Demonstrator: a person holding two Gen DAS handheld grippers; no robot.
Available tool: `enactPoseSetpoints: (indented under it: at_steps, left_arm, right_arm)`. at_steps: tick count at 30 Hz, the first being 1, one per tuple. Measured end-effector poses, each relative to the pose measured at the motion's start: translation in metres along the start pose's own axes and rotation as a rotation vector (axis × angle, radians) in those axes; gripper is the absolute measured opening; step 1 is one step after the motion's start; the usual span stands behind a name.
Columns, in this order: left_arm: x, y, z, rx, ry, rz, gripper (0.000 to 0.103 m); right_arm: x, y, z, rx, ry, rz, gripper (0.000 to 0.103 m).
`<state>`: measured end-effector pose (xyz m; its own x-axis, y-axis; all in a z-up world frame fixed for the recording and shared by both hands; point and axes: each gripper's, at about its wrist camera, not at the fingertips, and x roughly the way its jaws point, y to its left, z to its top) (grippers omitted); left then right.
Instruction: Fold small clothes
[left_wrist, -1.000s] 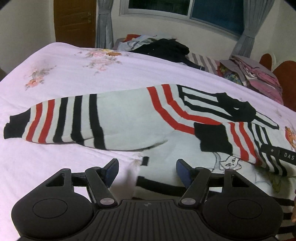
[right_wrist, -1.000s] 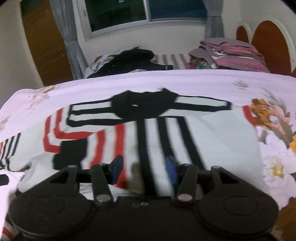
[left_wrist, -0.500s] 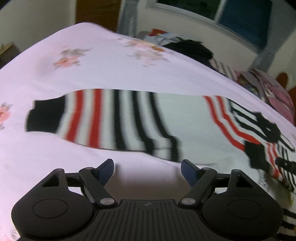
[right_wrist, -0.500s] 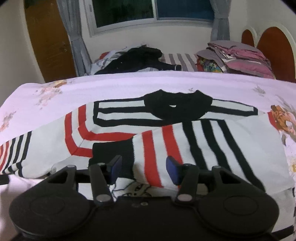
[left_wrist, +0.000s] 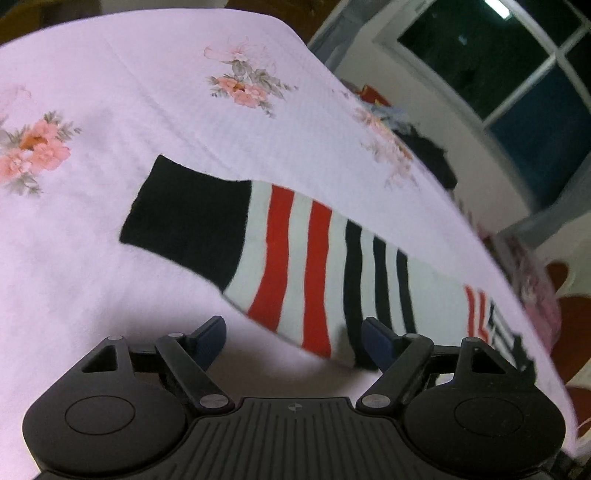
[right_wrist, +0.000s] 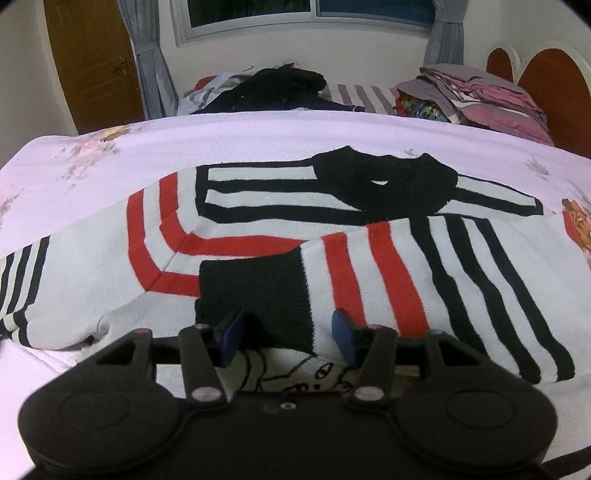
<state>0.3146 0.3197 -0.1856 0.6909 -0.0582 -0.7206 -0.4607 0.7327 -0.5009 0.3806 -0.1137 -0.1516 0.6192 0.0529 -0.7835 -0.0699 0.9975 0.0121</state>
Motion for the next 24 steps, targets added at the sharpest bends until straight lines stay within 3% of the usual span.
enactPoseSetpoints:
  at_steps: [5, 7, 9, 11, 14, 17, 24]
  left_arm:
    - [0.015, 0.008, 0.014, -0.089, -0.059, -0.077, 0.078]
    - [0.021, 0.006, 0.018, -0.093, -0.072, -0.068, 0.057]
    - [0.027, 0.007, 0.021, -0.095, -0.075, -0.039, 0.020]
    - [0.028, 0.011, 0.021, -0.115, -0.072, -0.026, 0.011]
    - [0.025, 0.004, 0.021, -0.092, -0.098, -0.028, 0.007]
    - [0.011, -0.021, 0.022, -0.008, -0.141, -0.068, 0.006]
    - [-0.009, -0.153, 0.001, 0.366, -0.182, -0.257, 0.006]
  right_arm:
    - [0.000, -0.002, -0.001, 0.013, -0.008, 0.011, 0.056]
    - [0.001, -0.003, -0.001, 0.025, -0.011, 0.023, 0.058]
    - [0.001, -0.002, 0.000, 0.026, -0.012, 0.022, 0.058]
    - [-0.001, -0.003, 0.000, 0.031, -0.024, 0.025, 0.054]
    - [-0.001, -0.006, 0.000, 0.048, -0.031, 0.035, 0.051]
    - [0.004, -0.008, 0.000, 0.043, -0.009, 0.055, 0.056]
    - [-0.027, -0.032, 0.006, 0.132, -0.096, 0.124, 0.055]
